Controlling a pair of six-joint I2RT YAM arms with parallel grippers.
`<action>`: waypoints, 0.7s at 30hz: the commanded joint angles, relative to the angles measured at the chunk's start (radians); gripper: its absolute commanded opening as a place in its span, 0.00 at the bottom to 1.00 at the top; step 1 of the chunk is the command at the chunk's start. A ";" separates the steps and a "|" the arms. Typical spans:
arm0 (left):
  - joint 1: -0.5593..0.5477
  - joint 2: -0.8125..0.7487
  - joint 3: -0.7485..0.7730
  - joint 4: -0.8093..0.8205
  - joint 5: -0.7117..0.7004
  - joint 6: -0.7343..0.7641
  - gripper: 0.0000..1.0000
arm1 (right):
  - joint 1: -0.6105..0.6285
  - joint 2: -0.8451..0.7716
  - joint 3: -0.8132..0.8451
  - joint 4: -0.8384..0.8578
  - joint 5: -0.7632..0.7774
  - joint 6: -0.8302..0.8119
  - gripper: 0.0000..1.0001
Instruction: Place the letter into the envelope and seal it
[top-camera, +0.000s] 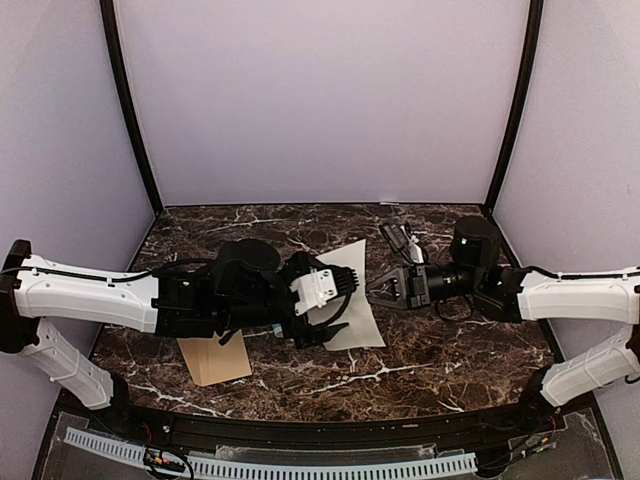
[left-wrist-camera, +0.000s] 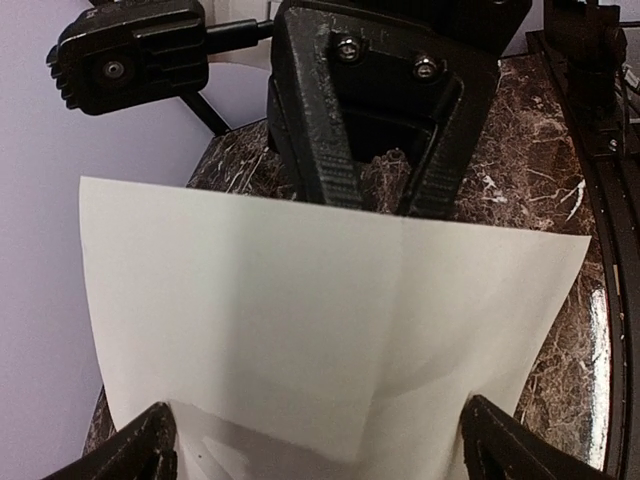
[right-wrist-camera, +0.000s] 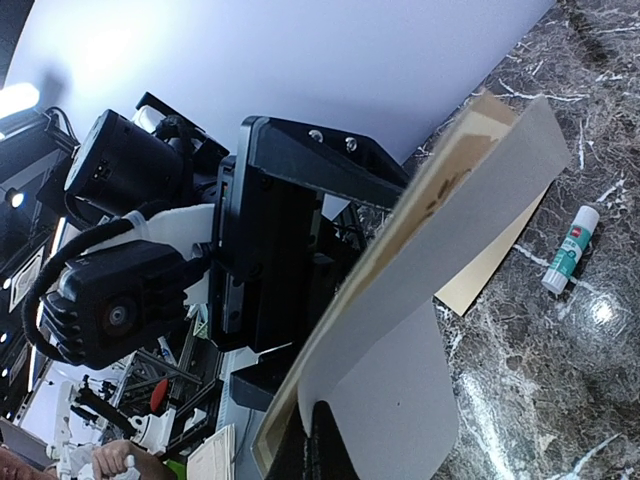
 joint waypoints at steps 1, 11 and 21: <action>-0.004 -0.002 0.003 0.050 0.042 0.029 0.99 | 0.007 -0.026 0.035 -0.001 -0.034 -0.012 0.00; -0.004 0.020 0.009 0.082 0.088 0.037 0.82 | 0.015 -0.039 0.043 0.048 -0.077 0.044 0.00; -0.004 0.018 0.009 0.088 0.092 0.024 0.51 | 0.017 -0.051 0.047 0.042 -0.075 0.049 0.00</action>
